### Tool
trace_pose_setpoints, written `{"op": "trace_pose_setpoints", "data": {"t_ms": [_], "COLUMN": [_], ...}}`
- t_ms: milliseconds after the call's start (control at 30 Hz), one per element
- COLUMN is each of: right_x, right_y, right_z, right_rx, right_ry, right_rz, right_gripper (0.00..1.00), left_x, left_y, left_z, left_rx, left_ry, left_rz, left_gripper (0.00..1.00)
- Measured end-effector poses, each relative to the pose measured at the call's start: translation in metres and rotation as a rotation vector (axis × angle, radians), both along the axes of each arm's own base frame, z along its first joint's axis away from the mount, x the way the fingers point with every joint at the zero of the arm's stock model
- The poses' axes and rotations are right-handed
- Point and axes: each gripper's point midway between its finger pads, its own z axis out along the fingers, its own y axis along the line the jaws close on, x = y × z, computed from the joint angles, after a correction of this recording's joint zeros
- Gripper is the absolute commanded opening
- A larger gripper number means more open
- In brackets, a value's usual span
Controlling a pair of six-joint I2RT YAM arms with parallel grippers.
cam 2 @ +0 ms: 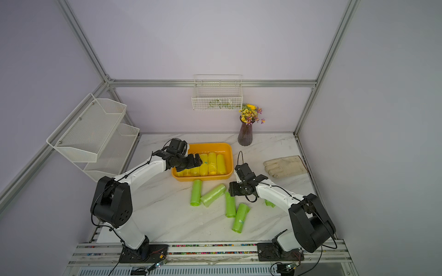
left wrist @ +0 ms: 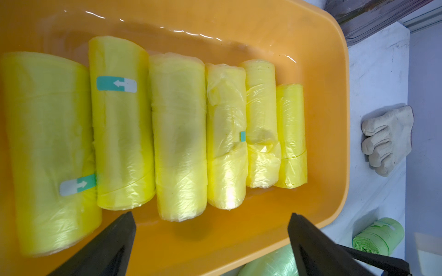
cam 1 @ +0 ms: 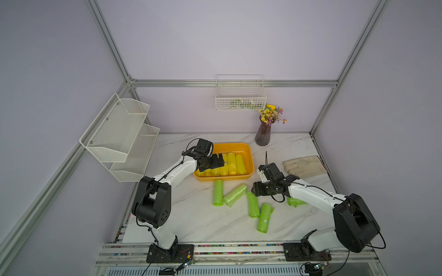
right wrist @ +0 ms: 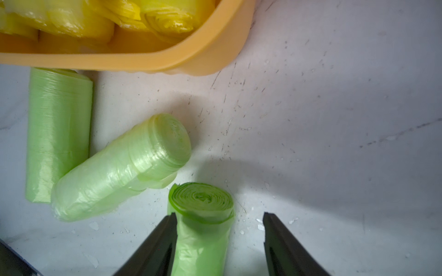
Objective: Put the roll of trash bags into the storage box
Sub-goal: Move the roll of trash bags to the center of the board.
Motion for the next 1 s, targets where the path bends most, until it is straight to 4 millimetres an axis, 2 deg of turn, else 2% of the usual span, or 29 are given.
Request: {"op": "trace_pose_setpoints", "data": {"t_ms": [200, 700, 1000], "right_x": [-0.004, -0.015, -0.015], "right_y": [0.004, 0.016, 0.021], "right_z": [-0.006, -0.015, -0.018], "right_rx": [-0.009, -0.012, 0.000], "right_ry": [0.017, 0.052, 0.061], "right_rz": [0.014, 0.043, 0.035], "right_gripper": [0.63, 0.63, 0.48], "left_x": [-0.004, -0.002, -0.002], "left_y": [0.001, 0.000, 0.000], "left_z": [-0.007, -0.006, -0.005], "left_rx": [0.003, -0.004, -0.005], "left_ry": [0.017, 0.007, 0.005], "left_rz": [0.002, 0.000, 0.000], "left_gripper": [1.00, 1.00, 1.00]}}
